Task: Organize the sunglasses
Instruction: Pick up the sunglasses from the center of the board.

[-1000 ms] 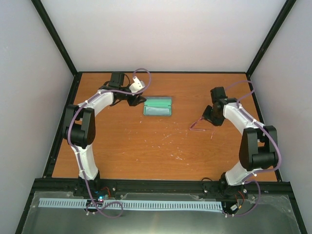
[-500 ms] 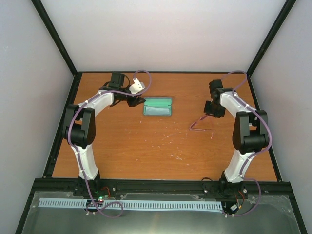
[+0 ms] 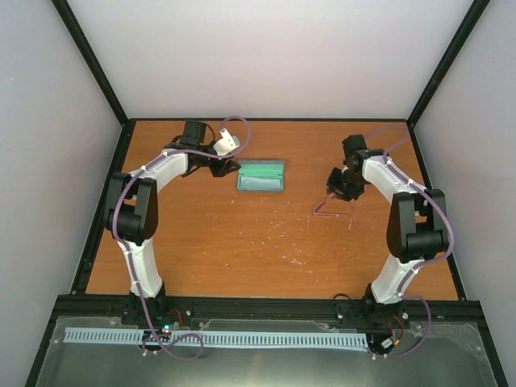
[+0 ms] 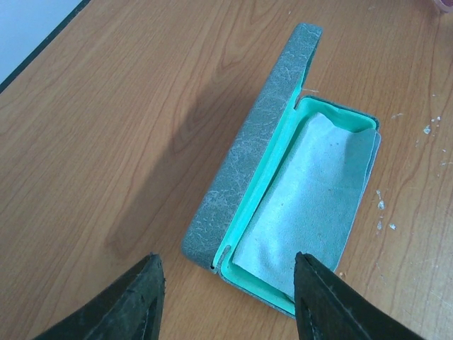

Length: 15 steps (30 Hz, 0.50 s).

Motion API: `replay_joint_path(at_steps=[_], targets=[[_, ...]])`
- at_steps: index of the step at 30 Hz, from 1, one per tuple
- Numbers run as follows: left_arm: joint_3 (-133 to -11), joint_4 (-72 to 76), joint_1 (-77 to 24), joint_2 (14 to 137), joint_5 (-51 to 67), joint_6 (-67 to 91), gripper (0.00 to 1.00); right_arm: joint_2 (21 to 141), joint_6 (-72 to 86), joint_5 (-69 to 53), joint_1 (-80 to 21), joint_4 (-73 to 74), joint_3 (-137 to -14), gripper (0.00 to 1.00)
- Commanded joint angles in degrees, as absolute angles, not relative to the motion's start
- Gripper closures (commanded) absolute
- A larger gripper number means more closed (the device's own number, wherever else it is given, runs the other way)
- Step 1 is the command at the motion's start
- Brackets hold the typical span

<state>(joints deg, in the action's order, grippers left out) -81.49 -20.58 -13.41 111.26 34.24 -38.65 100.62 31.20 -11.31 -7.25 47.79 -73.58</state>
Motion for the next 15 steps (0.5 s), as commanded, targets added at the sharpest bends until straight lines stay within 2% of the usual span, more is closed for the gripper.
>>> replay_joint_path(at_steps=[1, 15], targets=[[-81.86, -20.02, -13.71, 111.75, 35.19, -40.37, 0.49, 103.50, 36.37, -14.71, -7.92, 50.40, -73.42, 0.65], [-79.91, -17.26, -12.44, 111.26, 35.75, -38.74, 0.49, 109.89, 40.51, -17.02, -7.91, 48.06, -75.32, 0.68]])
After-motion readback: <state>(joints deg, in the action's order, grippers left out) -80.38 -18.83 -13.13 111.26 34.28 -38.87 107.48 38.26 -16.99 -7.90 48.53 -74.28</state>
